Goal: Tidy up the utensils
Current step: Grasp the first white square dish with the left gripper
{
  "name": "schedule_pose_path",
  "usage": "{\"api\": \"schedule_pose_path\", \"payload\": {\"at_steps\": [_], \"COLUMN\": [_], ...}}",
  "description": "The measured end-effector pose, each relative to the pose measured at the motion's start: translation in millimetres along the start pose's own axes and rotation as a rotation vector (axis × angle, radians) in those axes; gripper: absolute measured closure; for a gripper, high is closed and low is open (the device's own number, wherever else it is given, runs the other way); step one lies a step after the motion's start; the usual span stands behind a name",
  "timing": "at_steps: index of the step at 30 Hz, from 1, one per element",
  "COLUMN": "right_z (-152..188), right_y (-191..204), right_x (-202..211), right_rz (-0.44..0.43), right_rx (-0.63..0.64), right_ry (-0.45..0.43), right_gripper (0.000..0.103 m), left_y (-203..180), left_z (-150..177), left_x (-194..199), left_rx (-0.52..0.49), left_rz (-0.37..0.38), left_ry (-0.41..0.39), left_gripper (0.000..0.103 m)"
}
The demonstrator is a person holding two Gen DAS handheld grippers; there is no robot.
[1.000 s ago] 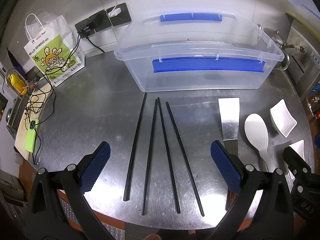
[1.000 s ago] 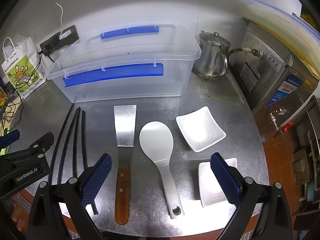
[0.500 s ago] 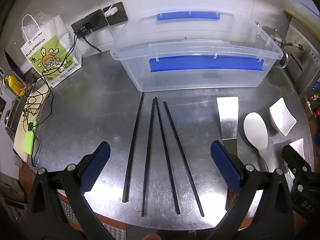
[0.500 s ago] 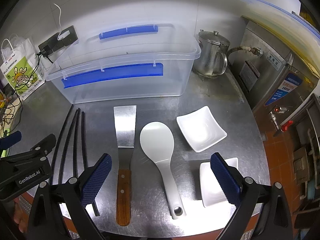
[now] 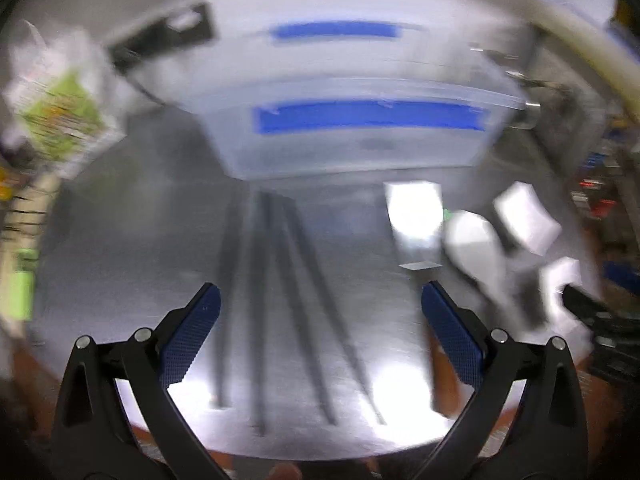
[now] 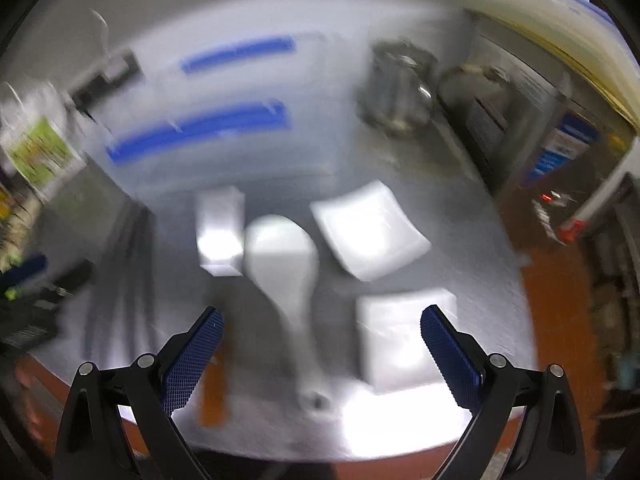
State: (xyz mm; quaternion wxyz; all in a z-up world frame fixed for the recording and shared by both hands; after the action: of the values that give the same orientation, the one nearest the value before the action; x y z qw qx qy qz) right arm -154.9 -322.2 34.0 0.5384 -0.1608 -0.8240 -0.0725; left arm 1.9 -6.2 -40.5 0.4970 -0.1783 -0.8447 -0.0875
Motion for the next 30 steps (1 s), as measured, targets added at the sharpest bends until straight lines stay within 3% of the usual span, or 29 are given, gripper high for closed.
{"api": "schedule_pose_path", "payload": {"at_steps": [4,8,12,13,15,19,23,25,28,30], "right_z": [20,27,21,19,13,6,2,1,2,3], "right_y": [-27,-62,-87,-93,-110,-131,-128,-125,-124,-123], "right_x": [1,-2,-11,-13,-23,-50,-68,-75,-85,-90], "right_rz": [0.072,0.020,-0.046,-0.062,-0.096,-0.222,-0.291,-0.307,-0.353,-0.378], "right_rx": [-0.035,-0.075,-0.024,-0.016,-0.002,0.000,0.050,0.060,0.049,0.042], "right_ry": [0.008,0.027,0.028,0.037,0.075,0.182,0.233,0.267,0.319,0.340], "right_gripper": [0.005,0.005,0.005,0.008,0.030,0.041,0.044,0.057,0.067,0.070], "left_y": [-28,-61,-95,-109,-129,-171,-188,-196,-204,-208], "left_z": [11,12,7,5,2,3,12,13,14,14], "left_x": [-14,-27,-34,-36,-42,-71,-91,-99,-109,-112], "left_rx": [-0.090,-0.104,-0.118,-0.119,-0.095,-0.048,0.036,0.055,0.079,0.084], "left_rz": [0.083,0.162,0.231,0.262,0.305,0.357,0.378,0.373,0.370,0.378], "left_ry": [0.043,0.112,0.114,0.115,0.138,0.231,0.307,0.320,0.361,0.371], "left_gripper": [0.006,0.006,0.006,0.012,0.025,0.034,0.037,0.055,0.065,0.066]}}
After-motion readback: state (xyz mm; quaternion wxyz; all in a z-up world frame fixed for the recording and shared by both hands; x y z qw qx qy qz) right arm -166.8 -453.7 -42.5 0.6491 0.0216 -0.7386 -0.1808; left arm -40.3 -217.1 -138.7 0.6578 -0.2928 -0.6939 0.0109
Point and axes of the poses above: each gripper's, at about its wrist camera, not at the fingertips, and x roughly against the way its jaws point, y to its left, z to its underside, the point moved 1 cm from there along -x, roughly the way its jaws point, and after that the axes turned 1 degree about -x, right-handed, at the moved point
